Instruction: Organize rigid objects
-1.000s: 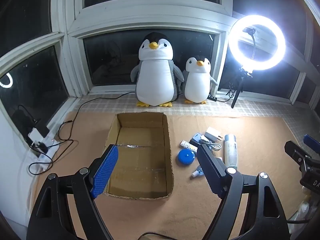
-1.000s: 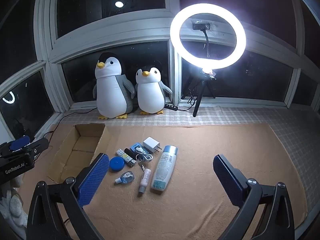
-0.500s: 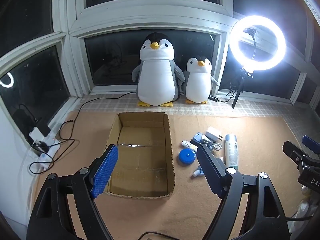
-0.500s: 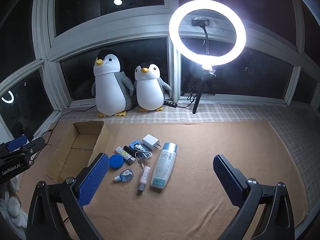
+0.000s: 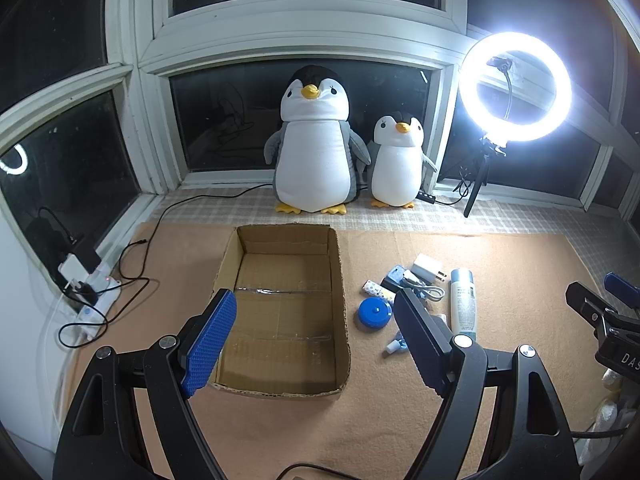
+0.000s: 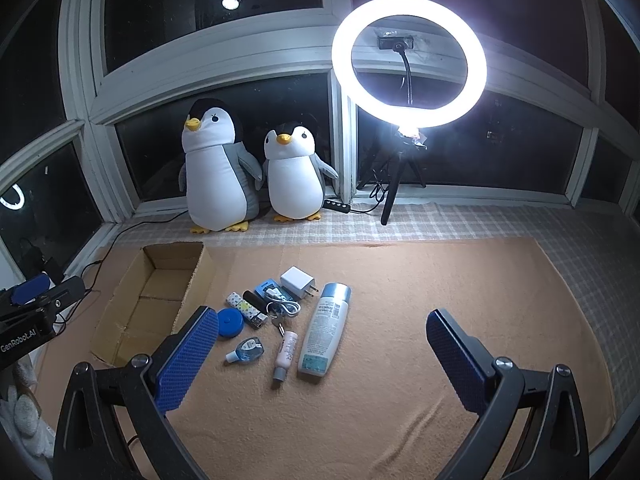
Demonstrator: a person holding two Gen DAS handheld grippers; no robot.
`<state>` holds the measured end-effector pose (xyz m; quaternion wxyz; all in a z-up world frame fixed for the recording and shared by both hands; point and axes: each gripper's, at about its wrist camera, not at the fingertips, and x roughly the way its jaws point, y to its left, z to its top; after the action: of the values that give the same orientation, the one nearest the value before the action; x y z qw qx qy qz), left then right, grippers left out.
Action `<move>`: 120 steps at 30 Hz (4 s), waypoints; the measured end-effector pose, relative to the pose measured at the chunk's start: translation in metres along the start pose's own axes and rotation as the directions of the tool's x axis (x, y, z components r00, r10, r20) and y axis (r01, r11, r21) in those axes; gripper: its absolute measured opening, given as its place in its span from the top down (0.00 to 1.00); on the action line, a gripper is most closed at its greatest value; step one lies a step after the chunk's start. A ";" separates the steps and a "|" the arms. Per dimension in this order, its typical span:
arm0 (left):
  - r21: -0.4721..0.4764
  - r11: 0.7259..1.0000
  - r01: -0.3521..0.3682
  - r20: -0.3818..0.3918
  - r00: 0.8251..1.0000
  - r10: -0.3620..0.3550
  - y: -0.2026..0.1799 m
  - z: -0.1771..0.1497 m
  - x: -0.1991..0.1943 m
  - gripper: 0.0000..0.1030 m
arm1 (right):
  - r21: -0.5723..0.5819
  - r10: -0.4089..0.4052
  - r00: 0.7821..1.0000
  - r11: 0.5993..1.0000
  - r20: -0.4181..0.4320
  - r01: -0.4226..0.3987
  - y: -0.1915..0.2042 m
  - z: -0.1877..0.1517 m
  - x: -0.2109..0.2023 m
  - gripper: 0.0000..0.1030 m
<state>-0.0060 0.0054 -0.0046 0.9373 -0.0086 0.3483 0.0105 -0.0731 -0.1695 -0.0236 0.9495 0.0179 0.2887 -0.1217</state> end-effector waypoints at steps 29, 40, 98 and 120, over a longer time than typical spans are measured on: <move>0.005 1.000 0.003 -0.002 1.000 -0.003 -0.004 0.001 0.002 0.21 | 0.013 0.001 1.000 1.000 -0.006 -0.001 -0.001 0.001 0.000 0.00; 0.003 1.000 0.005 -0.002 1.000 -0.005 -0.005 0.002 0.003 0.21 | 0.015 0.001 1.000 1.000 -0.011 0.000 0.000 0.000 0.001 0.00; -0.106 0.982 -0.157 -0.373 0.922 0.107 0.124 -0.066 0.123 0.39 | 0.004 0.008 0.988 1.000 -0.157 -0.007 0.000 -0.021 0.055 0.00; -0.109 0.985 -0.136 -0.469 0.880 0.069 0.134 -0.084 0.162 0.70 | 0.029 0.008 0.958 1.000 -0.286 0.001 -0.012 -0.023 0.123 0.04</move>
<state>0.0581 0.1392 -0.1753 0.8222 -0.0577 0.5603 0.0820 0.0106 -0.2057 -0.1107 0.8977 0.0497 0.4209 -0.1204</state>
